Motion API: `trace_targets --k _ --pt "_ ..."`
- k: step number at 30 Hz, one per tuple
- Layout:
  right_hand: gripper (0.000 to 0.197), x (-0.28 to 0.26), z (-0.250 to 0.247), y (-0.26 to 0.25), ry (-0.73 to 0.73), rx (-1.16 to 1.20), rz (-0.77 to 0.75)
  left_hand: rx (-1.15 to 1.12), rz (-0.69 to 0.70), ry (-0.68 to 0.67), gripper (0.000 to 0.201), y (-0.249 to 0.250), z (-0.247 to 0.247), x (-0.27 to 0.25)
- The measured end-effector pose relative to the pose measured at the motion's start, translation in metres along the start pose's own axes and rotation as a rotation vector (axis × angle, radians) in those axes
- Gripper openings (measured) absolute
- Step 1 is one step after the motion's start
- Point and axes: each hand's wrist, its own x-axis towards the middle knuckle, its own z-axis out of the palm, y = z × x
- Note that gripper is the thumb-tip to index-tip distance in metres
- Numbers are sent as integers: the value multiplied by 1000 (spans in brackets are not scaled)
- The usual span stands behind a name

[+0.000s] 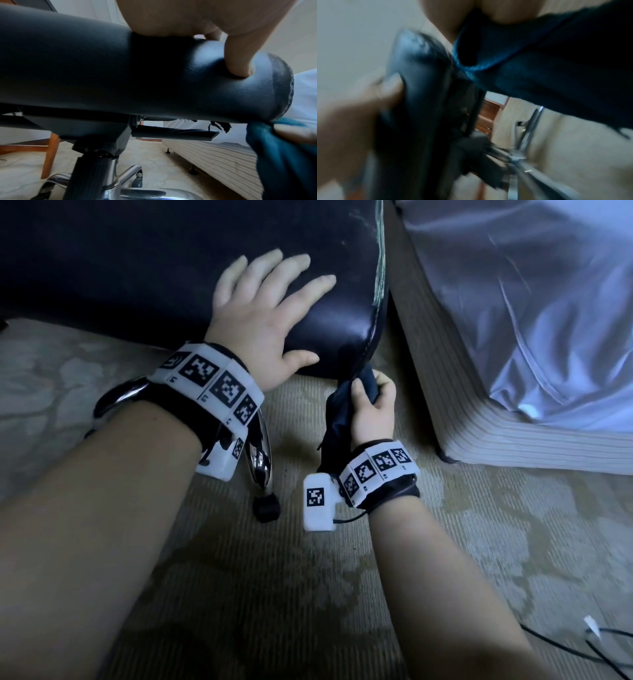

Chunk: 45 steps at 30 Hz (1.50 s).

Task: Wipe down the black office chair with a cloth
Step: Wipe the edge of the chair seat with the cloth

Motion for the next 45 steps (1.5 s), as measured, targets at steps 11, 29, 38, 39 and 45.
trace_targets --k 11,29,38,39,45 --pt "17 -10 1 -27 -236 231 570 -14 -61 -96 76 -11 -19 -16" --pt "7 -7 -7 -78 -129 -263 -585 -142 -171 -53 71 -16 -27 -15" --pt "21 -2 -6 -77 -443 -557 -1099 -221 -199 6 64 -30 -27 -21" --pt "25 -3 -6 -77 -476 -576 -1113 -227 -202 9 64 -32 -28 -22" --pt "21 10 3 -82 -481 -622 -1231 -195 -269 6 53 -37 -30 -16"
